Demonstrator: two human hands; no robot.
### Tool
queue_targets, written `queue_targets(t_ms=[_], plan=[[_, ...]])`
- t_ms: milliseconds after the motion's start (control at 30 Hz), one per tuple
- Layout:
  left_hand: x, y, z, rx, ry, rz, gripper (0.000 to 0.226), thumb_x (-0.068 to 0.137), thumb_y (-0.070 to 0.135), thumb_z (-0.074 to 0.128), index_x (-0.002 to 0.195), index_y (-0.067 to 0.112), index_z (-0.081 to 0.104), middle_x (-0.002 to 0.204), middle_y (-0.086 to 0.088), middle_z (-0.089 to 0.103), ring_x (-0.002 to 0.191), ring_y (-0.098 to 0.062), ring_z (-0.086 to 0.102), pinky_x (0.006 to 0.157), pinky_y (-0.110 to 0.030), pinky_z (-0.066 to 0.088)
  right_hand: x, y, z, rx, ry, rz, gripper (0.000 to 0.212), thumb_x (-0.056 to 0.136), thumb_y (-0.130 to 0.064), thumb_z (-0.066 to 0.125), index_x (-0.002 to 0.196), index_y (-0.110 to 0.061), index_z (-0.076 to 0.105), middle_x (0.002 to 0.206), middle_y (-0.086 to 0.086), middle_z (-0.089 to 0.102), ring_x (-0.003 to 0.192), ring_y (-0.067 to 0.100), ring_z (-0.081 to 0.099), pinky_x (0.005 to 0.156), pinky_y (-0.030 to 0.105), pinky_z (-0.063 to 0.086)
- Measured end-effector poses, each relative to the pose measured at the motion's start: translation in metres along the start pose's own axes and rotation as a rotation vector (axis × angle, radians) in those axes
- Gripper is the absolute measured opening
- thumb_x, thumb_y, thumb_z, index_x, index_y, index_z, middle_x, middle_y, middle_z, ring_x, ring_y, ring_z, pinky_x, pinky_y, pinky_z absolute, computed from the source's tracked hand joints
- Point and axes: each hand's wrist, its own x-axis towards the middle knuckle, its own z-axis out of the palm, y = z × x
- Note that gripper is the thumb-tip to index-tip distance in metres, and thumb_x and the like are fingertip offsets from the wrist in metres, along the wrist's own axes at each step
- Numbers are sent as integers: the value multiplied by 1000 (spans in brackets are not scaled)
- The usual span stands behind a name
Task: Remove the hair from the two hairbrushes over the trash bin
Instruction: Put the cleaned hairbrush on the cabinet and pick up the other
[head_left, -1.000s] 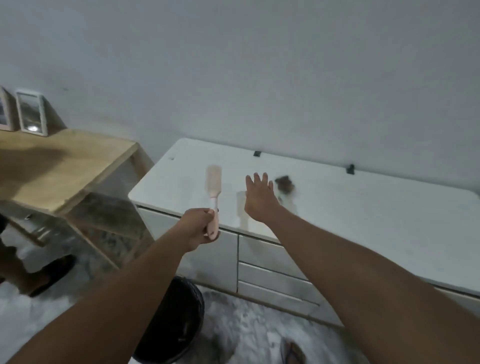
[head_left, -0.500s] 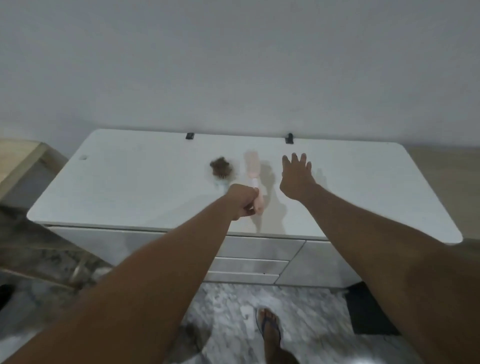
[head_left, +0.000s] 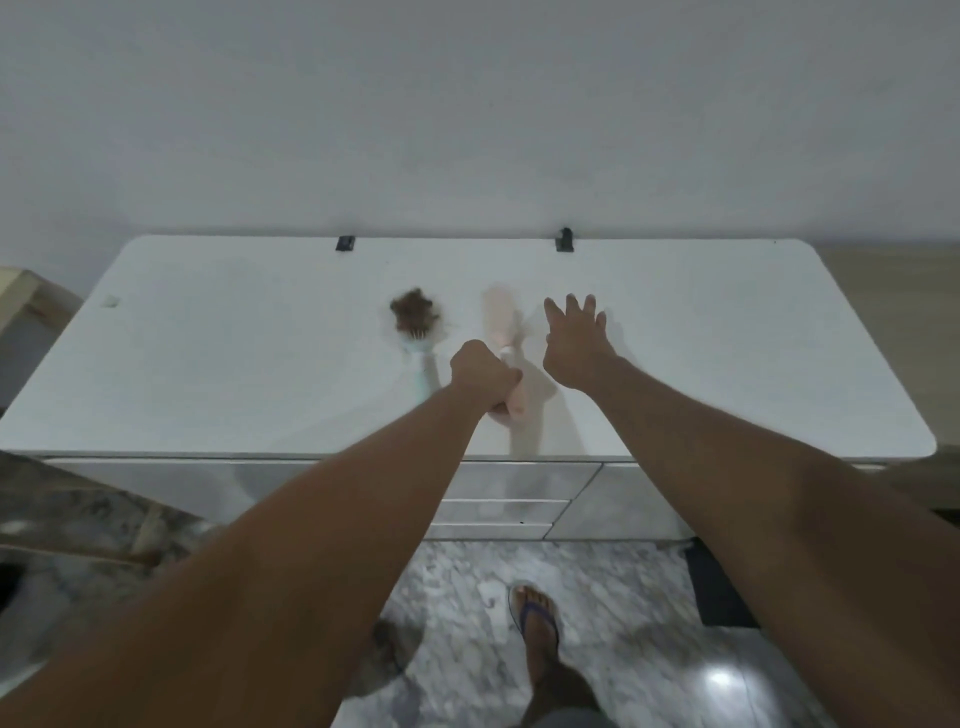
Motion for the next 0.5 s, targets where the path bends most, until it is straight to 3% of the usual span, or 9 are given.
queue_targets(t_ms=[167, 267, 367, 500], plan=[[-3, 1, -6, -32, -13, -20, 37, 83, 30, 75, 90, -5, 67, 83, -18, 71, 67, -35, 73, 64, -43, 63, 1, -3, 0, 21, -2, -9, 62, 91, -11, 44, 148, -11, 21, 154, 22, 21, 145, 49, 8, 118, 56, 16], [-5, 1, -29, 54, 91, 58, 46, 91, 42, 64, 89, -3, 74, 92, -18, 74, 88, -32, 72, 76, -32, 57, 3, -18, -8, 41, 24, -48, 62, 92, -14, 43, 150, -10, 20, 153, 21, 23, 144, 48, 10, 117, 56, 18], [-3, -5, -63, 27, 207, 59, 33, 91, 31, 63, 104, 2, 73, 112, -12, 72, 110, -28, 65, 93, -30, 51, 6, -43, -17, 65, 52, -86, 63, 92, -14, 43, 150, -10, 20, 152, 21, 24, 144, 47, 12, 117, 56, 18], [-3, -22, -88, 172, 224, -19, 30, 84, 22, 60, 108, 4, 63, 110, -10, 67, 108, -29, 65, 75, -28, 46, 3, -72, -16, 60, 89, -159, 55, 94, -13, 40, 146, -8, 25, 147, 22, 30, 140, 48, 20, 113, 56, 24]])
